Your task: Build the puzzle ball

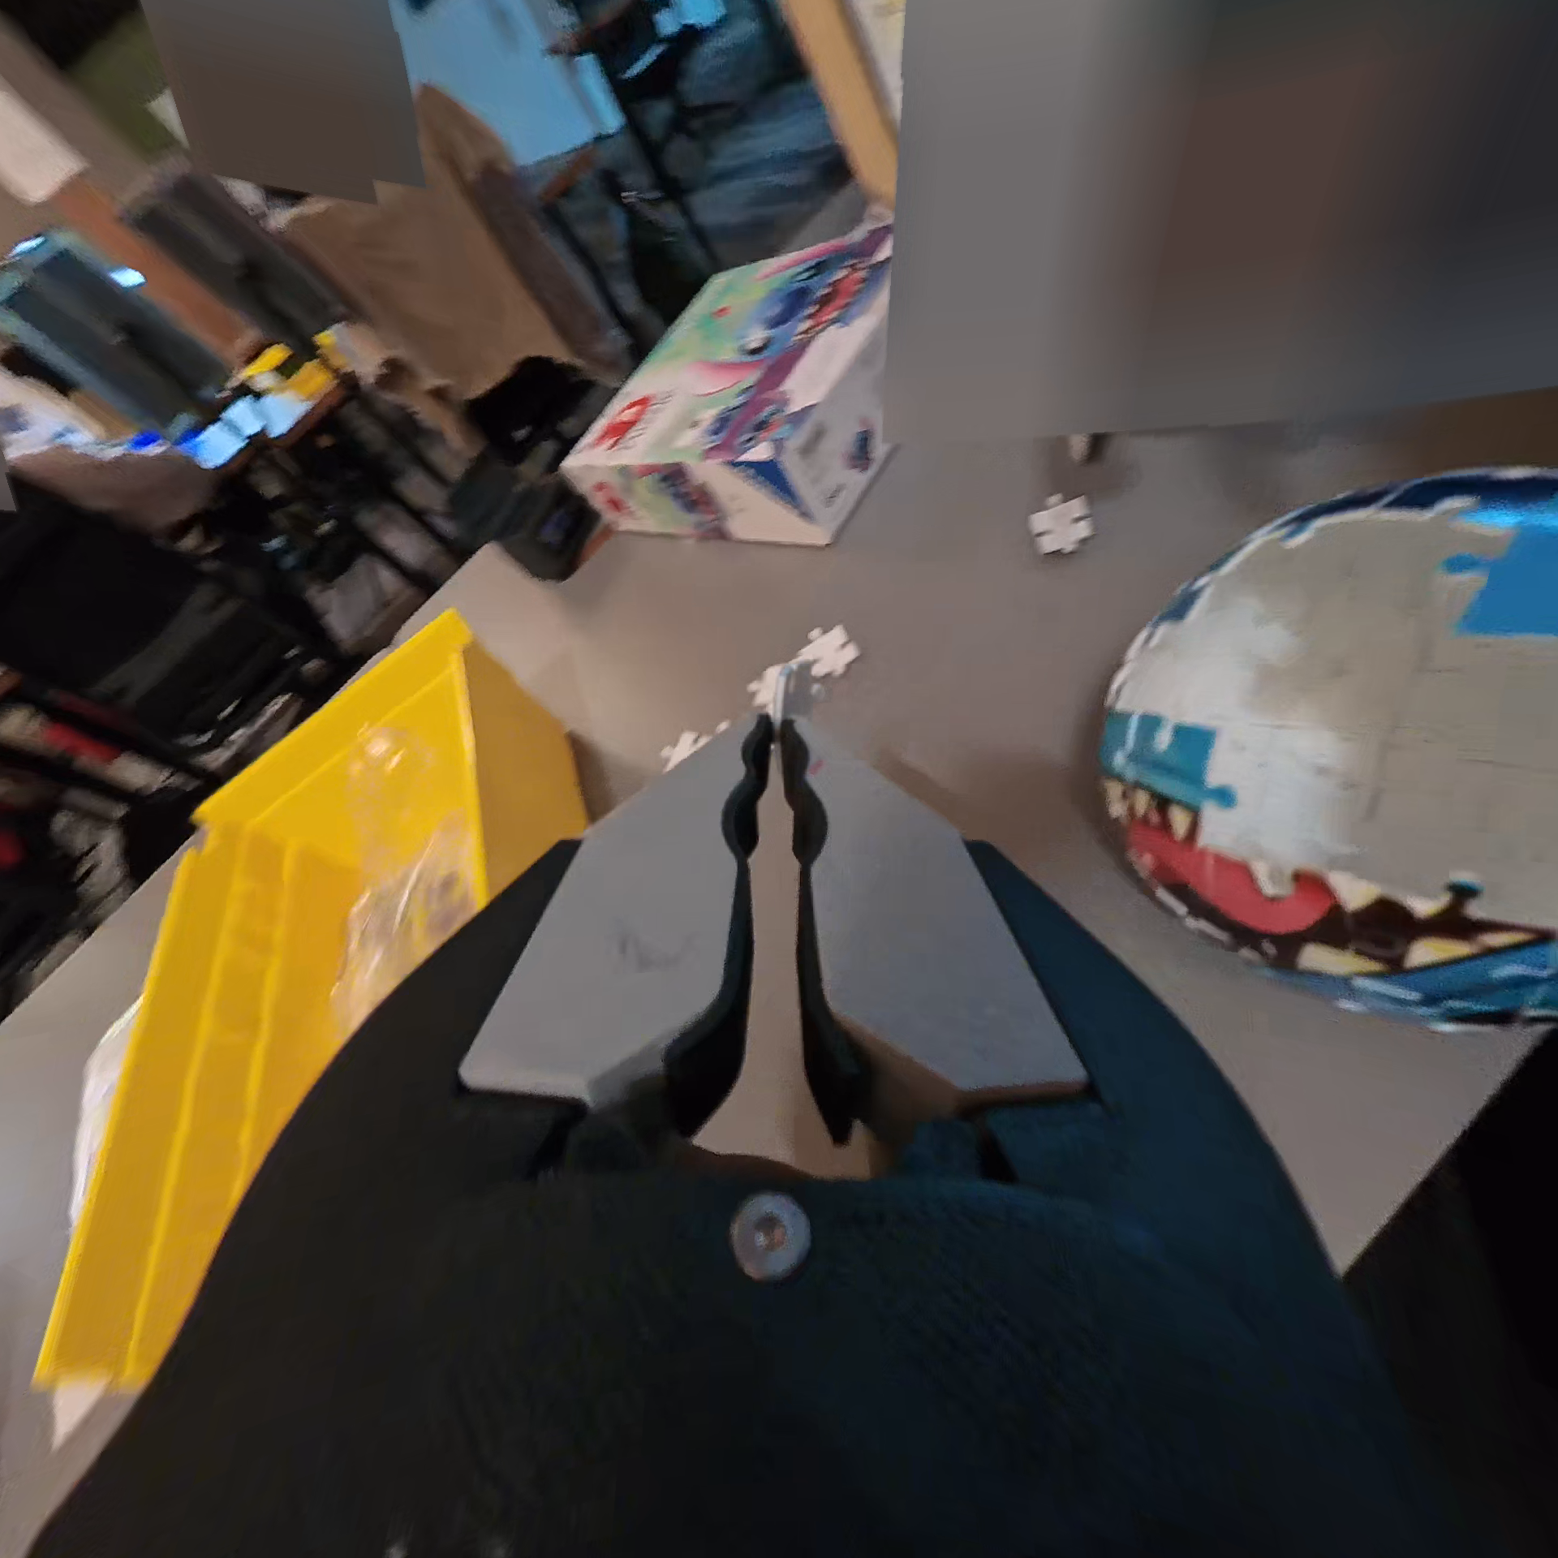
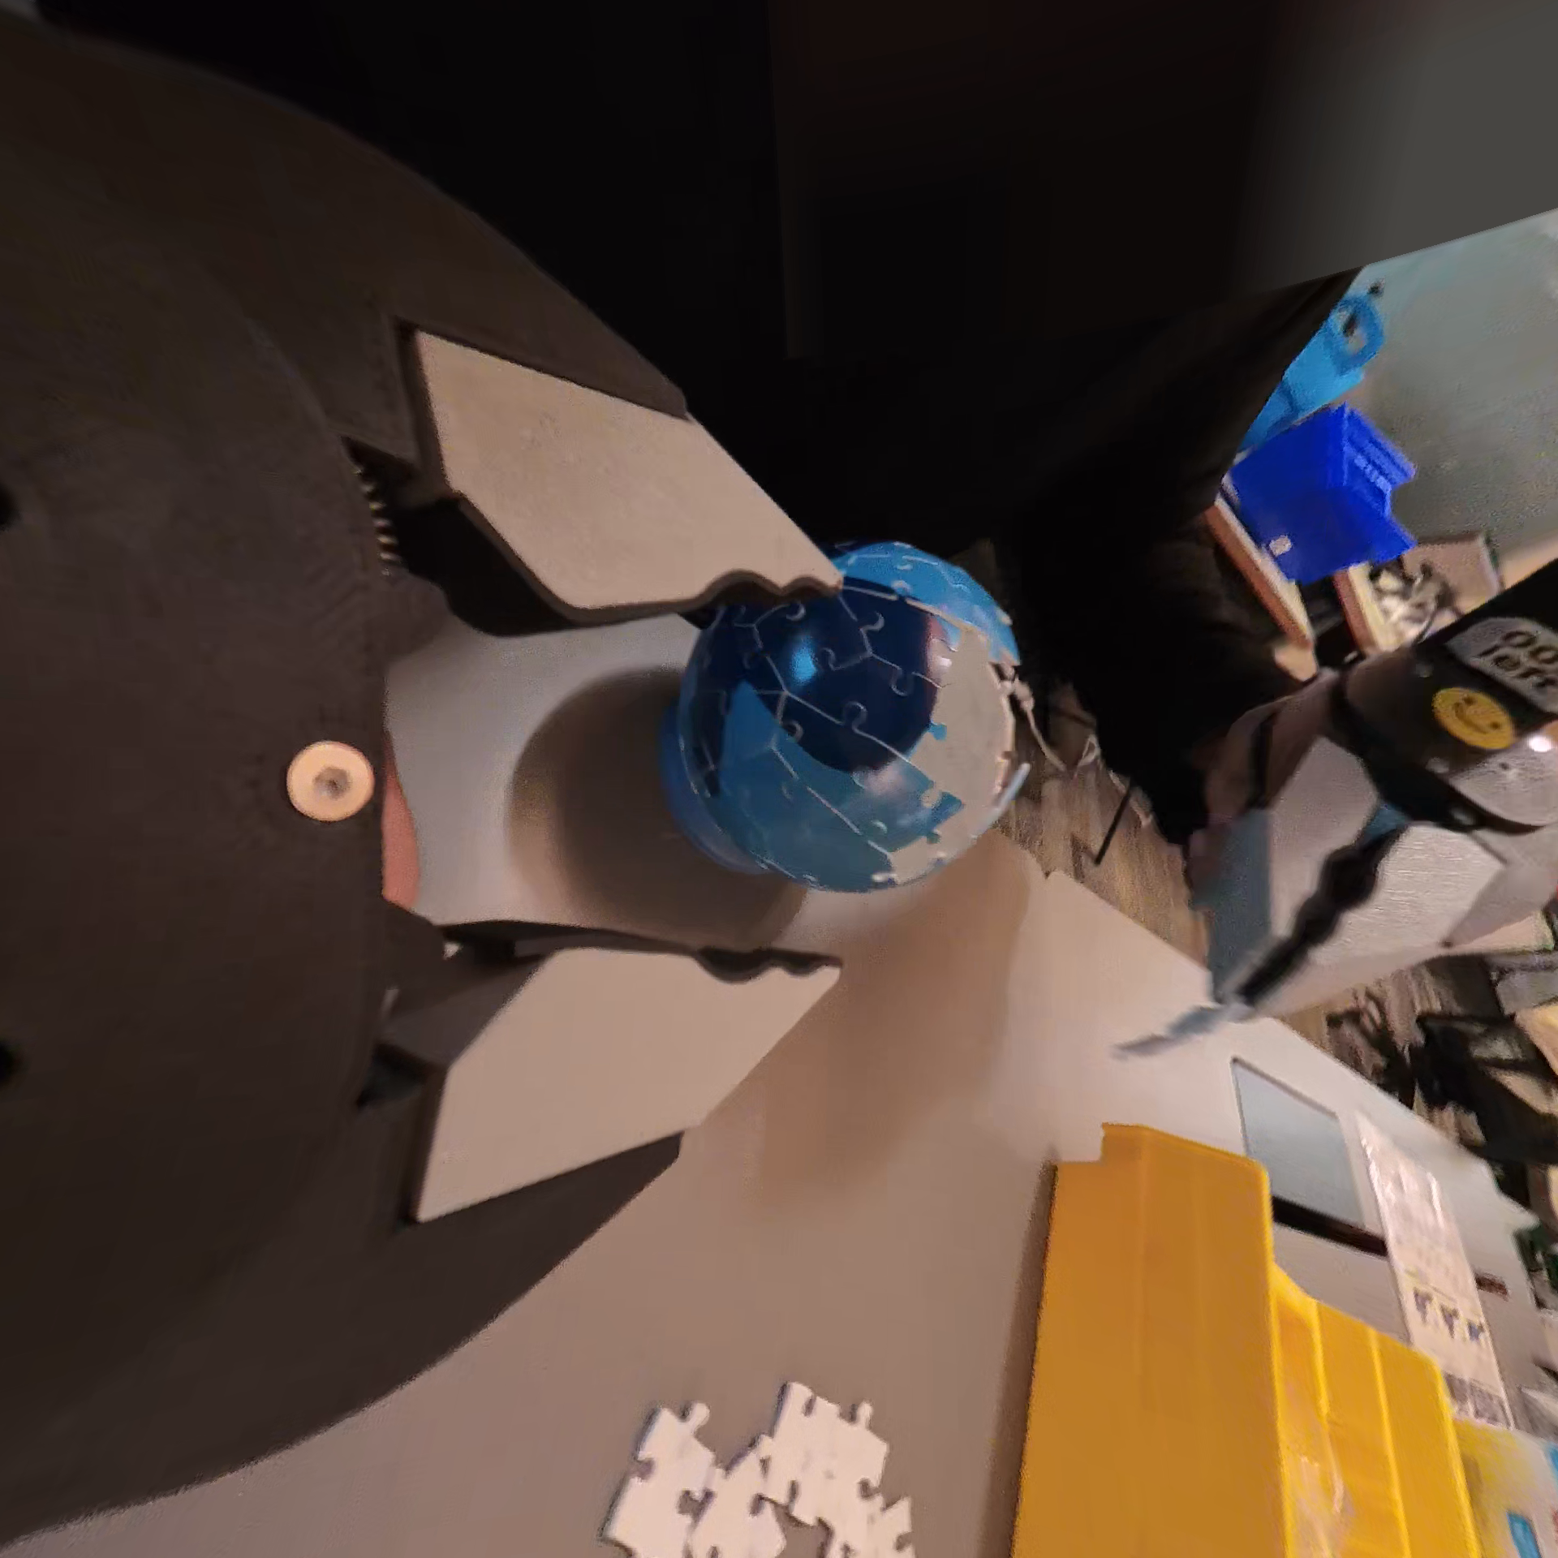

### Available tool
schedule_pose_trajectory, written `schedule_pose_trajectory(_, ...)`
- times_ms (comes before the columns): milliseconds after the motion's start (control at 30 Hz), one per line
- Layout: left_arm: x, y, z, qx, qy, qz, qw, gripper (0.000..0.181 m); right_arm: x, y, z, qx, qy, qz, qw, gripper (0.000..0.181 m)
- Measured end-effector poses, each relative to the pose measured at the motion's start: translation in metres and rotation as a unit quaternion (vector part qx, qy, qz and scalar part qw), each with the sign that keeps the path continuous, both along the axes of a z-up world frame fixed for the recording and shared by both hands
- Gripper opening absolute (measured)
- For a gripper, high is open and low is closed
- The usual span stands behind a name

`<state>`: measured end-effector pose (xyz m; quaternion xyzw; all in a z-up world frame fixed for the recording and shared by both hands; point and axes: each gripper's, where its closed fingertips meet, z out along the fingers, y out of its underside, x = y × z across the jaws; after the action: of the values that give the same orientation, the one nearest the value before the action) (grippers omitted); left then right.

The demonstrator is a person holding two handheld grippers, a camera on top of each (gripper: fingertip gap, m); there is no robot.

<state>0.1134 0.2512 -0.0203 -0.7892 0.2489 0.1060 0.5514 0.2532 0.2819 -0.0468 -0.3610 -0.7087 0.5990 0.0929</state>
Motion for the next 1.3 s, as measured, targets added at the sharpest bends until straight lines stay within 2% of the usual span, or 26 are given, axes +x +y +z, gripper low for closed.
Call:
schedule_pose_trajectory(67, -0.009, -0.020, -0.009, 0.000, -0.003, 0.031, 1.000, 0.000, 0.011, -0.006, -0.012, 0.033, -0.006, -0.037, 0.999, 0.090)
schedule_pose_trajectory(167, -0.003, -0.054, -0.034, -0.024, -0.026, 0.042, 0.998, 0.000, 0.024, -0.015, -0.024, 0.071, -0.005, -0.101, 0.992, 0.103)
schedule_pose_trajectory(267, 0.002, -0.083, -0.053, -0.044, -0.055, 0.050, 0.996, 0.000, 0.032, -0.029, -0.030, 0.069, 0.006, -0.156, 0.985, 0.110)
schedule_pose_trajectory(333, 0.012, -0.095, -0.061, -0.050, -0.085, 0.044, 0.994, 0.000, 0.034, -0.041, -0.036, 0.066, 0.009, -0.180, 0.981, 0.116)
schedule_pose_trajectory(433, 0.024, -0.103, -0.075, -0.057, -0.086, 0.046, 0.994, 0.000, 0.030, -0.055, -0.050, 0.090, 0.009, -0.208, 0.974, 0.125)
schedule_pose_trajectory(533, 0.037, -0.103, -0.088, -0.069, -0.081, 0.038, 0.994, 0.000, 0.021, -0.058, -0.060, 0.111, 0.003, -0.256, 0.960, 0.128)
schedule_pose_trajectory(667, 0.035, -0.103, -0.093, -0.070, -0.078, 0.044, 0.994, 0.000, 0.011, -0.062, -0.073, 0.122, -0.011, -0.295, 0.948, 0.129)
schedule_pose_trajectory(967, -0.002, -0.077, -0.071, -0.027, -0.080, 0.063, 0.994, 0.000, -0.012, -0.057, -0.076, 0.149, -0.008, -0.335, 0.930, 0.145)
schedule_pose_trajectory(1167, -0.017, -0.054, -0.066, -0.015, -0.077, 0.058, 0.995, 0.000, -0.031, -0.040, -0.076, 0.150, -0.008, -0.349, 0.925, 0.142)
schedule_pose_trajectory(1300, -0.031, -0.041, -0.051, 0.011, -0.082, 0.060, 0.995, 0.000, -0.042, -0.021, -0.079, 0.147, -0.023, -0.362, 0.920, 0.140)
